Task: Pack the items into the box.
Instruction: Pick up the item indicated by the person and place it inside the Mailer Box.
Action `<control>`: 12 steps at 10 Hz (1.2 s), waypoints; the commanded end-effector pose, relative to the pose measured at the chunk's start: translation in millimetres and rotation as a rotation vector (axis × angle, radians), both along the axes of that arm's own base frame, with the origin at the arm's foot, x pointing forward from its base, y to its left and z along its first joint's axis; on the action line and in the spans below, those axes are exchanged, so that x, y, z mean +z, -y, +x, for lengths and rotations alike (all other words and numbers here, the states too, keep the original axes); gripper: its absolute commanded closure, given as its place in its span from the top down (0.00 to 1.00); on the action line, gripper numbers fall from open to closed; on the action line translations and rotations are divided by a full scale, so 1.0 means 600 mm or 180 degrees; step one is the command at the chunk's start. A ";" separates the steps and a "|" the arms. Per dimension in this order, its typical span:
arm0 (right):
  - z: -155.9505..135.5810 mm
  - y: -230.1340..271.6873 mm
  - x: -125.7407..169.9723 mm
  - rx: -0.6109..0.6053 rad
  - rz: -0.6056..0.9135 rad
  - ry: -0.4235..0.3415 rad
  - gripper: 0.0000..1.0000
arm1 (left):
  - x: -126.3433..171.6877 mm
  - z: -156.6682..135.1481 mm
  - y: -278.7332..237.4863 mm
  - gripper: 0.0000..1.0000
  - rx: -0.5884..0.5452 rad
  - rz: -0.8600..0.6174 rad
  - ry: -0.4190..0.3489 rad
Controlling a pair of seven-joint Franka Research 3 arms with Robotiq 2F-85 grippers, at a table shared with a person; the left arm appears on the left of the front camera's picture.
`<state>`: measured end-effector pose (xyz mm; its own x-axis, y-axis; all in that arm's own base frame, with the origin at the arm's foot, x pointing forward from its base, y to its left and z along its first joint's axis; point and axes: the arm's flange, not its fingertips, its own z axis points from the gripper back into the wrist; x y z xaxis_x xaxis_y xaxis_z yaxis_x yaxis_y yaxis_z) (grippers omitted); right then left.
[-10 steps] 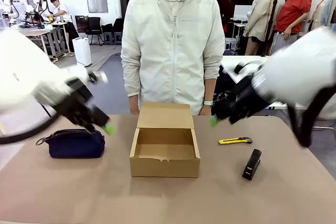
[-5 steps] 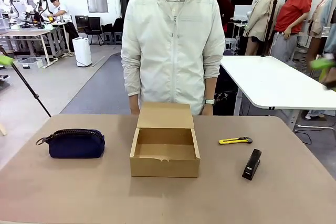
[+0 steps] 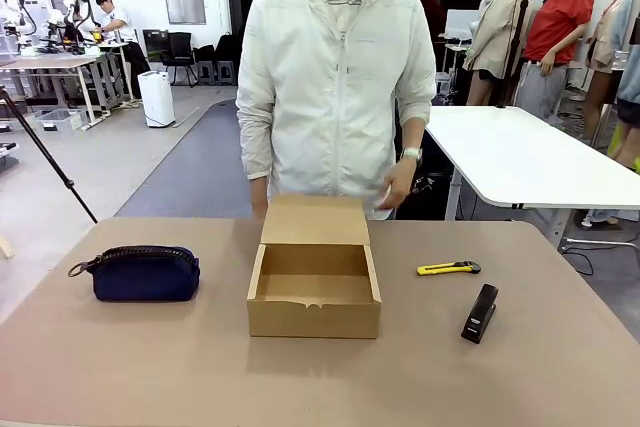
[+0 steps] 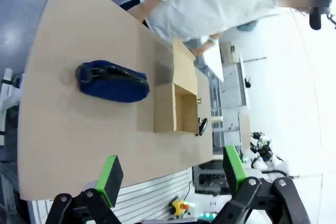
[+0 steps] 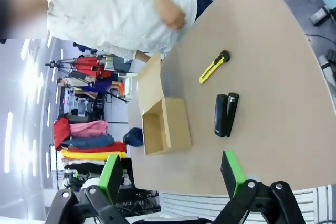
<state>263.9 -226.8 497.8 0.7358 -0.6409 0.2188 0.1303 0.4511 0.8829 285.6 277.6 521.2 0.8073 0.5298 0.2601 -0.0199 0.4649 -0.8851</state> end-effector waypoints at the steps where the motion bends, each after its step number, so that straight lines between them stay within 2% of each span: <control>1: -0.001 -0.001 0.018 0.0065 -0.0032 0.0016 1.00 | 0.024 0.011 0.014 1.00 -0.0119 0.0052 0.0011; 12: -0.001 -0.001 0.018 0.0065 -0.0032 0.0016 1.00 | 0.024 0.011 0.014 1.00 -0.0119 0.0052 0.0011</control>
<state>261.2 -224.3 507.3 0.7506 -0.6276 0.2065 0.1521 0.4683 0.8704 290.8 267.2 533.0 0.8277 0.4954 0.2634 -0.0192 0.4942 -0.8691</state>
